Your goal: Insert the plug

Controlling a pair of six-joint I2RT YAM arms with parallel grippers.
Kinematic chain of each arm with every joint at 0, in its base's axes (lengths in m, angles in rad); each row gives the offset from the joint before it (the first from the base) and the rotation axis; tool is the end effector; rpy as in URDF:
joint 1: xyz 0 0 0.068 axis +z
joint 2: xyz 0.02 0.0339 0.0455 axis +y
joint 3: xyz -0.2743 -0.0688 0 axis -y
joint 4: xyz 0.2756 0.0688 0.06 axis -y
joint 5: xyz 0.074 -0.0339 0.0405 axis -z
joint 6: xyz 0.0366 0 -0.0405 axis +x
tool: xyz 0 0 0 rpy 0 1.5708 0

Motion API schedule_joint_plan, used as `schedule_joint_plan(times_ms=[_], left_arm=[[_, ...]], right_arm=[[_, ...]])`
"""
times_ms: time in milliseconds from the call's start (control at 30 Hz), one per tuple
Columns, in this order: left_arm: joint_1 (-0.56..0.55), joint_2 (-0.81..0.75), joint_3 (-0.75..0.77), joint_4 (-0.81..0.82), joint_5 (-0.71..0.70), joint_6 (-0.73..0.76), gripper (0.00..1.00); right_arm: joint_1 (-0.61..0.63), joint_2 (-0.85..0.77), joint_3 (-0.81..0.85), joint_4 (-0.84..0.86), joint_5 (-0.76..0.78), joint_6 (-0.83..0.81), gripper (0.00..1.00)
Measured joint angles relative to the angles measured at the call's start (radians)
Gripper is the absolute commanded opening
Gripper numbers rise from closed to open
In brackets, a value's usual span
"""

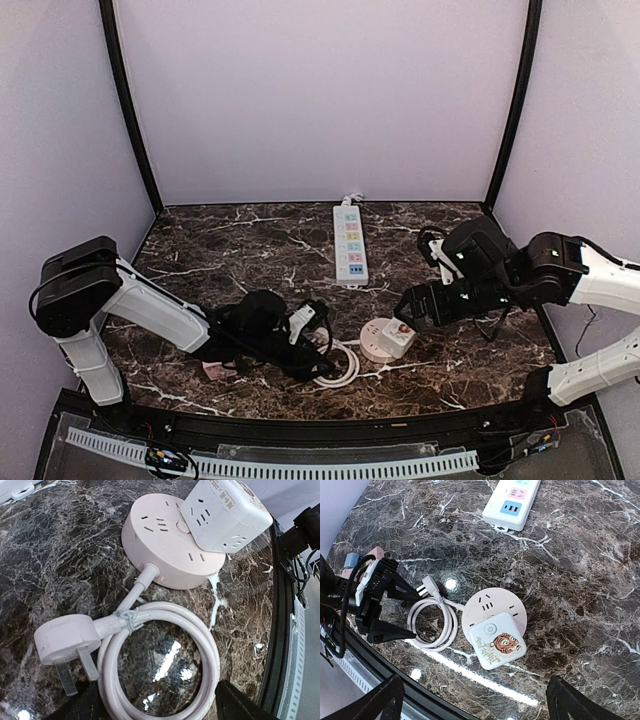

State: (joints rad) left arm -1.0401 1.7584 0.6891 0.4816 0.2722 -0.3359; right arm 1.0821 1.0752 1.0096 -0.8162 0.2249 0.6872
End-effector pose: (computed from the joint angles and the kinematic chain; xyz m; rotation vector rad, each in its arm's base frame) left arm 0.1672 -0.3044 0.1096 0.9663 2.1333 -1.0411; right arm 0.1190 0.2065 0.3119 -0.3895 2.4612 0.5130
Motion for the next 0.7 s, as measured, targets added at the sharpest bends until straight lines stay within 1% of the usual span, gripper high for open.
schedule_joint_plan(times_ms=[400,700], left_arm=[[-0.08,0.013,0.018,-0.003,0.008,-0.037,0.77],[-0.134,0.074,0.091,-0.003,0.029,-0.059,0.76]], right_arm=[[0.002,-0.003,0.0,0.0,0.001,0.0,0.99],[0.002,-0.033,-0.011,0.0,0.004,0.0,0.99]])
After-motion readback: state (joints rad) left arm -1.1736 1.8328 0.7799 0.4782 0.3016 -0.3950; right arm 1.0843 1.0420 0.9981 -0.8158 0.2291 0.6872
